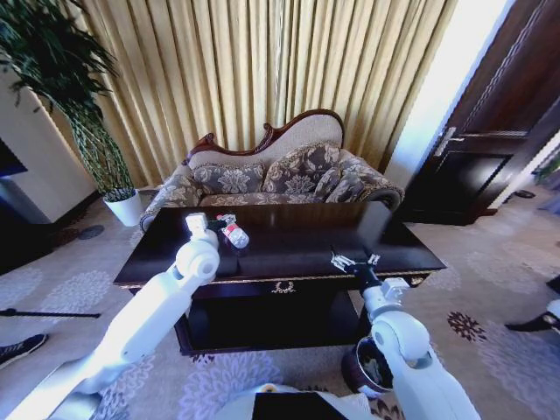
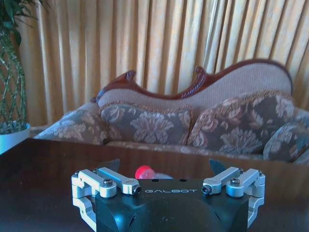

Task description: Move to the front of the table and place the trash on the table into the trash bin.

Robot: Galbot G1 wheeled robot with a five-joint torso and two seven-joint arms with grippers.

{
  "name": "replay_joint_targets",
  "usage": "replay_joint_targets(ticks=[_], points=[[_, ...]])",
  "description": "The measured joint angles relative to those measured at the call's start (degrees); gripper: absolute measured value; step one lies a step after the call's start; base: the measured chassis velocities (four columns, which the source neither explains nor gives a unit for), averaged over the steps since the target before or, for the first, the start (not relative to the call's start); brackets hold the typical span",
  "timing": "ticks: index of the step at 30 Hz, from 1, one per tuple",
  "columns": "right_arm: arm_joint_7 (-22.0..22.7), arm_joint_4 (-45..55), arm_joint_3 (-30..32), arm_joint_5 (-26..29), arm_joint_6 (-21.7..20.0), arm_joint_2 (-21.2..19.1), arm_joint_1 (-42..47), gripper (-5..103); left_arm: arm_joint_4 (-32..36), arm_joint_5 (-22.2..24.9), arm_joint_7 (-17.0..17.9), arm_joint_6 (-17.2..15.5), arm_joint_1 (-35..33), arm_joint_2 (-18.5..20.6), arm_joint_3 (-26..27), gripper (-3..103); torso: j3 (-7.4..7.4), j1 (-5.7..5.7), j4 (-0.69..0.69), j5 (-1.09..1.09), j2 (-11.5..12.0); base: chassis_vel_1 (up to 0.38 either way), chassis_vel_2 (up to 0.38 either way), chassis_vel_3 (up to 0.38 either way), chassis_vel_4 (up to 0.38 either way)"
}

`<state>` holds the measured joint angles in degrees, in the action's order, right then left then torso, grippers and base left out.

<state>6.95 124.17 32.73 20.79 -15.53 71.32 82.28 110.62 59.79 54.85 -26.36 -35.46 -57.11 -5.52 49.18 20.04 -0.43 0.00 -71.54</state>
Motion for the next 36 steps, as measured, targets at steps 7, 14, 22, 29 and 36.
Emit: replay_joint_targets(ticks=[7,14,22,29,36], points=[[0.0,-1.0,0.0,0.0,0.0,0.4,-0.6,100,-1.4,2.4,4.3,-1.1,1.9,-1.6,-2.0,100,0.0,0.0,0.01,0.0,0.0,0.0,0.0,0.0,0.0],[-0.3,-1.2,0.1,-0.3,0.3,0.4,-0.6,100,-3.9,8.5,8.7,-1.1,4.9,-5.4,-2.2,100,0.0,0.0,0.0,0.0,0.0,0.0,0.0,0.0,0.0],[-1.6,-1.9,-0.3,-1.2,0.3,0.6,-1.2,100,-4.3,11.4,12.7,-1.2,5.4,-8.3,-2.7,100,0.0,0.0,0.0,0.0,0.0,0.0,0.0,0.0,0.0],[-1.9,-2.9,-0.6,-1.3,0.4,0.7,-1.9,100,-4.9,14.7,16.9,-1.2,5.1,-9.5,-3.5,100,0.0,0.0,0.01,0.0,0.0,0.0,0.0,0.0,0.0],[-1.9,-3.3,-0.7,-1.3,0.5,1.0,-2.2,100,-8.3,15.4,18.3,-1.2,5.5,-11.4,-4.1,100,0.0,-0.01,0.0,0.0,0.0,0.0,0.0,0.0,0.0]])
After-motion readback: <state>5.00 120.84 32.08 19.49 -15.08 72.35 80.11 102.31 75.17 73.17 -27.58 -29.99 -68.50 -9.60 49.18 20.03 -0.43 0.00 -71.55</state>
